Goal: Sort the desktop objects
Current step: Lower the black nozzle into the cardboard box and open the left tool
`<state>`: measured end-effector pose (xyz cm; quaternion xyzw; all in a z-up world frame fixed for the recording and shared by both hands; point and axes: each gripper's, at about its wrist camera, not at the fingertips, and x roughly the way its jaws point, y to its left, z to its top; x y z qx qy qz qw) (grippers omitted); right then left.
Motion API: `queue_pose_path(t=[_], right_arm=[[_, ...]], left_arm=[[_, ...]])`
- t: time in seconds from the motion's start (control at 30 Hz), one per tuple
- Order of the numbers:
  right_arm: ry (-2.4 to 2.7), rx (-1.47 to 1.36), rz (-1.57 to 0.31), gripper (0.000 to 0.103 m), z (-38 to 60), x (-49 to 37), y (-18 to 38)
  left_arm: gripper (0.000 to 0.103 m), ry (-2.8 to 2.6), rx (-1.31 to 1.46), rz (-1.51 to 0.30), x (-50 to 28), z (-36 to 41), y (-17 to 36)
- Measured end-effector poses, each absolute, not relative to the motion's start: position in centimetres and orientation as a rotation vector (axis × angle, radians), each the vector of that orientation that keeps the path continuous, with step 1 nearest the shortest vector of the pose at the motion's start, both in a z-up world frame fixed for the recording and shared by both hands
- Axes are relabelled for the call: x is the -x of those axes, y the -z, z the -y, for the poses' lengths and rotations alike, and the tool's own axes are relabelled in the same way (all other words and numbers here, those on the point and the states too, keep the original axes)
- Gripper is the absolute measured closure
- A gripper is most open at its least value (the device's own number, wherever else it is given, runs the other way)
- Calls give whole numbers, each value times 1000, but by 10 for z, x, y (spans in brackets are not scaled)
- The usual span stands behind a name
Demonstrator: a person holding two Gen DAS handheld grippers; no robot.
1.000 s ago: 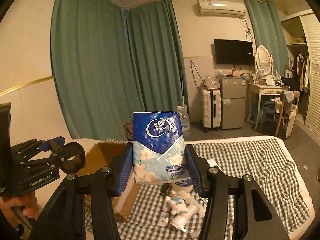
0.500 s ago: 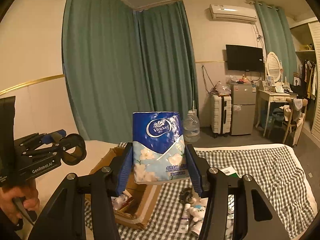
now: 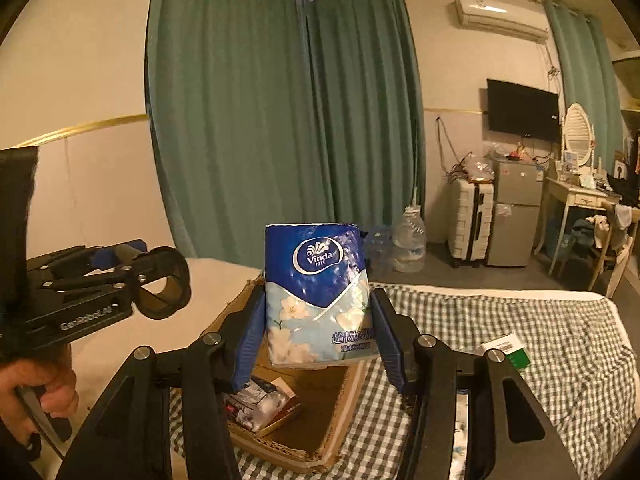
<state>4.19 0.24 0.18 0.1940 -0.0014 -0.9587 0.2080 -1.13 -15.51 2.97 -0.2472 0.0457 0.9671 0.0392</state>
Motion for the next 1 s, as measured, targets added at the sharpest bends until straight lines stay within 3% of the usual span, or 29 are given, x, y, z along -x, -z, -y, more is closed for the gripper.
queue_pose_path(t=[0.83, 0.9, 1.0], right_arm=[[2477, -791, -169, 52, 33, 33, 97], [2470, -796, -183, 50, 37, 33, 101], [2491, -737, -163, 46, 33, 26, 99]], left_arm=[[53, -2845, 1254, -205, 91, 154, 74], [50, -2857, 1248, -216, 91, 155, 72], [31, -2899, 1215, -223, 84, 151, 60]])
